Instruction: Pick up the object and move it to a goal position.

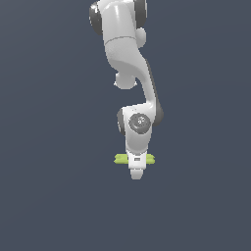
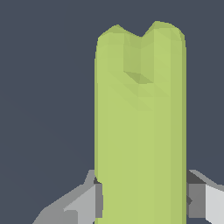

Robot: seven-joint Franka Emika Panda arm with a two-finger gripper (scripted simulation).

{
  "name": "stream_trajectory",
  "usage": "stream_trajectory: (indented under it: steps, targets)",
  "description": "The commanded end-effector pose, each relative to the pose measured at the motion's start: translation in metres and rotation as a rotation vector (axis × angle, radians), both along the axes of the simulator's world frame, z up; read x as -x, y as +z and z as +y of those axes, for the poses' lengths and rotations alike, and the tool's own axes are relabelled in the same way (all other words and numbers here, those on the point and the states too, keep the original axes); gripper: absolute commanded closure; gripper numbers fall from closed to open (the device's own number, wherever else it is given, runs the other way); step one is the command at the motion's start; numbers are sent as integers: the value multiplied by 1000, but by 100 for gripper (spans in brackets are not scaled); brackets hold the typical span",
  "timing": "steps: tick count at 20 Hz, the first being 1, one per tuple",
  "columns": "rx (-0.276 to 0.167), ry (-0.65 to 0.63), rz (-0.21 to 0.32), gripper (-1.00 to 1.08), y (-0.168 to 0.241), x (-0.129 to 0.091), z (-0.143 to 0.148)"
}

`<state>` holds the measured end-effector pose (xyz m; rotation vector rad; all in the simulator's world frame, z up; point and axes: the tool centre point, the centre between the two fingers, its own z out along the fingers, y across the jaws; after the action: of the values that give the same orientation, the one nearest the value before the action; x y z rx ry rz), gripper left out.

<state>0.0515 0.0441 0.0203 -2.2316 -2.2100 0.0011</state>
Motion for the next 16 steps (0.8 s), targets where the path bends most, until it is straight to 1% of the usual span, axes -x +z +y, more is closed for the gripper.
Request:
stream_trajectory:
  steps: [1, 5, 12, 16]
  targets:
    - [1, -2, -1, 108, 5, 0, -17]
    - [1, -2, -1, 108, 17, 1, -54]
    - [0, -2, -1, 108, 44, 2, -136]
    - [-1, -2, -1, 108, 56, 1, -171]
